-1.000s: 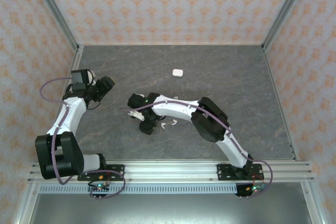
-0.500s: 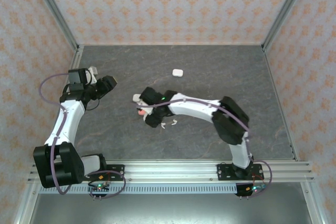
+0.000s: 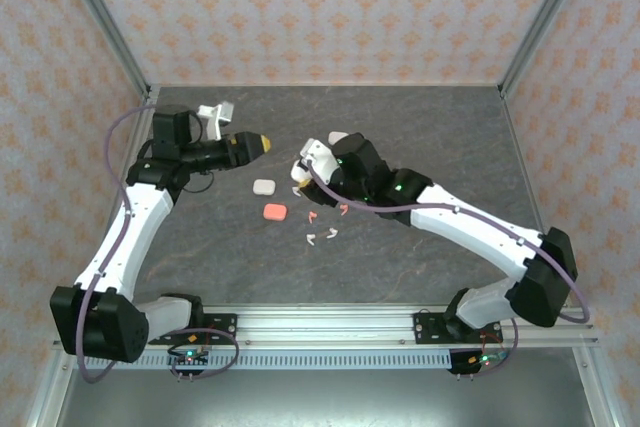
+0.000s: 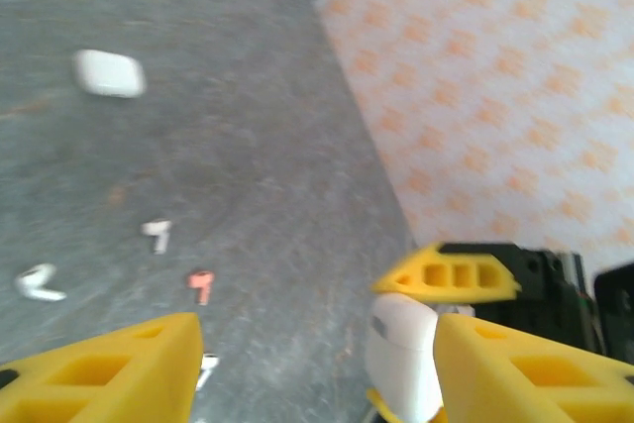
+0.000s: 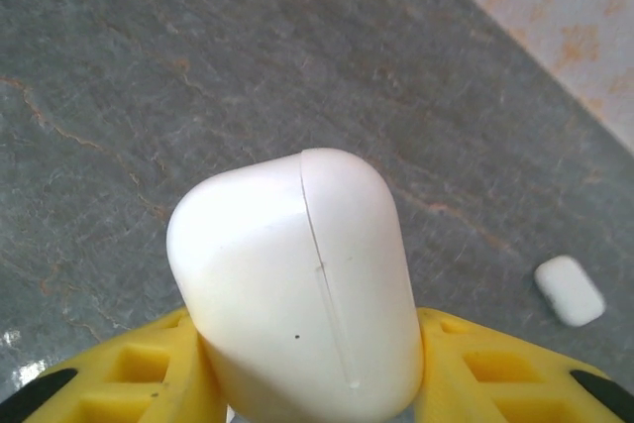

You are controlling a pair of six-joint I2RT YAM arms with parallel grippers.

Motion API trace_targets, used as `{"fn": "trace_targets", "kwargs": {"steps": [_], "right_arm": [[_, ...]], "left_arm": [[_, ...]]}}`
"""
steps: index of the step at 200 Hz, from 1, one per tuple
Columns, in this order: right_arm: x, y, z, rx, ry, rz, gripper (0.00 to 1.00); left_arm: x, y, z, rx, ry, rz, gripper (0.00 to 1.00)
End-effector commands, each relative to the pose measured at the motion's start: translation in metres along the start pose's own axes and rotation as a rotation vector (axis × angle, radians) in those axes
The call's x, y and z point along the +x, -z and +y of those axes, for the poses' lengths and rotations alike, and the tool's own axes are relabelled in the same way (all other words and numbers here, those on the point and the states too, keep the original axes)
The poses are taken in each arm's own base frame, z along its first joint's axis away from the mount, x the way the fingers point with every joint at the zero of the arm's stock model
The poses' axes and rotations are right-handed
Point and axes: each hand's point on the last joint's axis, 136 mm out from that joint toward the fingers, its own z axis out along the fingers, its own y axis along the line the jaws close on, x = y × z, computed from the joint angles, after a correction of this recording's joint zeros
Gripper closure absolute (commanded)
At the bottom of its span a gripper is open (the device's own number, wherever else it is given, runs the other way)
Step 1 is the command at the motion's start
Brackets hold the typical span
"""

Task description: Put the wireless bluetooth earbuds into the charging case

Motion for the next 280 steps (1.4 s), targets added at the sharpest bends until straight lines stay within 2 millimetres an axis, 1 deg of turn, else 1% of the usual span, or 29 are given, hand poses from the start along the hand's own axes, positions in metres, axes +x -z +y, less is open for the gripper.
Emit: {"fn": "trace_targets", "kwargs": {"steps": [1, 13, 48, 79, 99, 139, 161, 178, 220, 266, 280], "right_arm": [[-0.021, 0.014, -0.013, 0.064, 0.078, -0.08, 0.56], [-0.024, 0.016, -0.016, 0.081, 0.091, -0.082, 0.56], [-0.03, 0.019, -0.021, 0.11, 0.117, -0.09, 0.56], [-0.031, 0.019, -0.024, 0.121, 0.115, -0.092, 0.56], [-0.035, 0.021, -0.024, 0.126, 0.103, -0.107, 0.56], [-0.038, 0.023, -0.027, 0.136, 0.091, -0.116, 0.56], [-0.04, 0.023, -0.027, 0.137, 0.086, -0.123, 0.56], [-0.04, 0.022, -0.027, 0.134, 0.086, -0.124, 0.56], [-0.041, 0.021, -0.023, 0.111, 0.097, -0.119, 0.56], [-0.037, 0.02, -0.019, 0.091, 0.104, -0.105, 0.55], [-0.036, 0.021, -0.019, 0.085, 0.103, -0.098, 0.53]], "left_arm": [[0.004, -0.008, -0.04, 0.131, -0.117, 0.048, 0.36], [0.009, -0.014, -0.048, 0.153, -0.133, 0.077, 0.36], [0.019, -0.025, -0.059, 0.18, -0.157, 0.133, 0.36], [0.027, -0.032, -0.058, 0.175, -0.158, 0.166, 0.36], [0.031, -0.034, -0.055, 0.169, -0.155, 0.185, 0.37], [0.041, -0.037, -0.055, 0.18, -0.165, 0.22, 0.37], [0.046, -0.039, -0.055, 0.185, -0.163, 0.241, 0.4], [0.048, -0.042, -0.054, 0.187, -0.163, 0.256, 0.43], [0.048, -0.048, -0.053, 0.191, -0.167, 0.261, 0.62], [0.045, -0.049, -0.055, 0.191, -0.18, 0.248, 0.74], [0.044, -0.049, -0.055, 0.185, -0.187, 0.241, 0.78]]}}
